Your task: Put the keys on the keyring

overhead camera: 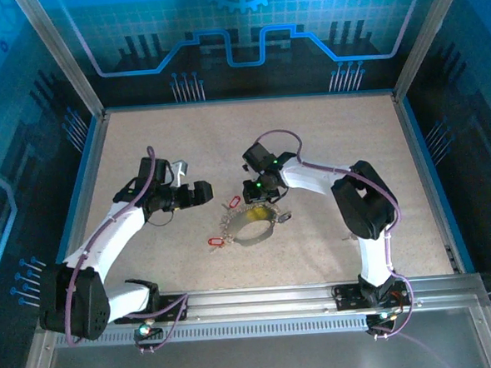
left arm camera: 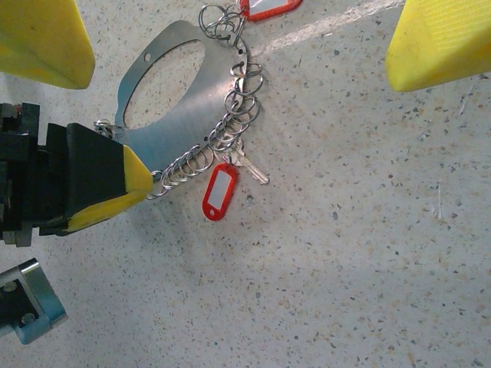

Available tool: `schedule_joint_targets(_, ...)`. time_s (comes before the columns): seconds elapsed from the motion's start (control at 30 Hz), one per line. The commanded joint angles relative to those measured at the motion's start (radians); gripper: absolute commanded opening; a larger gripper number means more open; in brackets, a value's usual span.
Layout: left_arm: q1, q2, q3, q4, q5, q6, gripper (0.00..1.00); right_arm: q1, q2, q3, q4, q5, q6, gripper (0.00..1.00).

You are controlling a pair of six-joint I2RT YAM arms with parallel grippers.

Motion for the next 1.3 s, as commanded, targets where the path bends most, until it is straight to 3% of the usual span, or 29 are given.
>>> schedule_joint_targets(0.0, -0.010, -0.018, -0.007, 0.000, -0.008, 0.032, 0.99, 0.001, 0.035, 0.031, -0.044, 0.009, -0.019, 0.22)
schedule_joint_targets(0.3, -0.014, -0.011, -0.005, 0.000, 0.001, 0.038, 0.94, 0.004, 0.067, 0.035, -0.045, -0.022, -0.026, 0.21)
schedule_joint_targets(0.5, -0.015, -0.007, -0.002, -0.003, 0.005, 0.033, 0.93, 0.002, 0.073, 0.025, 0.006, -0.115, -0.037, 0.31)
schedule_joint_targets(0.7, -0.017, -0.011, -0.003, -0.003, -0.001, 0.035, 0.93, -0.005, 0.061, 0.007, 0.063, -0.168, -0.038, 0.22)
schedule_joint_targets(1.03, -0.021, -0.011, -0.005, 0.000, -0.006, 0.041, 0.92, -0.038, 0.027, -0.049, 0.128, -0.219, -0.054, 0.20)
schedule_joint_targets(1.27, -0.023, -0.030, -0.006, -0.009, -0.058, 0.047, 0.87, -0.049, 0.007, 0.014, -0.013, -0.162, -0.159, 0.20)
